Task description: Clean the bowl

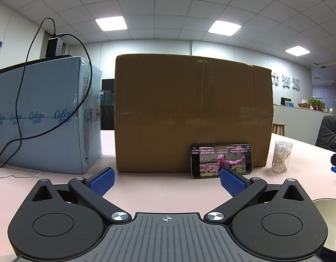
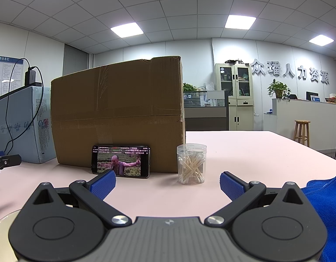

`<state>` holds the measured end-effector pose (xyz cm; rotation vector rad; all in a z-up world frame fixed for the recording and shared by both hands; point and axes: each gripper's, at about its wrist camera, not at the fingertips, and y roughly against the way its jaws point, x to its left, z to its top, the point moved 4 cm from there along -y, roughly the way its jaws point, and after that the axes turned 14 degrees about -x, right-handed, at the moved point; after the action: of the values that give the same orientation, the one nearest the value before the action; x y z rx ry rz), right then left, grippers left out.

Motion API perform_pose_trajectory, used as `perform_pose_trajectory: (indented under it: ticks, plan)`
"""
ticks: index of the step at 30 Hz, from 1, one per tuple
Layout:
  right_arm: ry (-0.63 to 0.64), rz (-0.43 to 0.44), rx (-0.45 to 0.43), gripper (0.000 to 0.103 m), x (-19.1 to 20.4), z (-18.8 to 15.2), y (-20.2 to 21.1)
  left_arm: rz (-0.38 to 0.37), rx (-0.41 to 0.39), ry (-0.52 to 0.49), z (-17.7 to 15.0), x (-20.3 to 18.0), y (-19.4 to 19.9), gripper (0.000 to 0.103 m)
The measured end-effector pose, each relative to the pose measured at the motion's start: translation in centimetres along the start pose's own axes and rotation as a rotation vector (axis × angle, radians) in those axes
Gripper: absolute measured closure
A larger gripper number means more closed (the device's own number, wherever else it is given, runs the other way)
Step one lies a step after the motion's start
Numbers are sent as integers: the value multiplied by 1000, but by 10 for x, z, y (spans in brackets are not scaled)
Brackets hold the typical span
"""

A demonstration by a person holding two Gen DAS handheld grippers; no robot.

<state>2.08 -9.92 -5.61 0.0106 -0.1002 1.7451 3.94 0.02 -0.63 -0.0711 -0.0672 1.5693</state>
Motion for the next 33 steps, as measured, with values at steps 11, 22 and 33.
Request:
perform_pose_trajectory:
  ticks: [11,22,33]
  plan:
    - [-1,0,0,0,0,-2,1,-6,-4,2,0,3,2,0]
    - [-4,2,3,0,1,-1,0,-16,-1,3,-1,2,2,0]
    - [-4,5,8,0,1,-1,1,-17,8,4,-1,2,1,0]
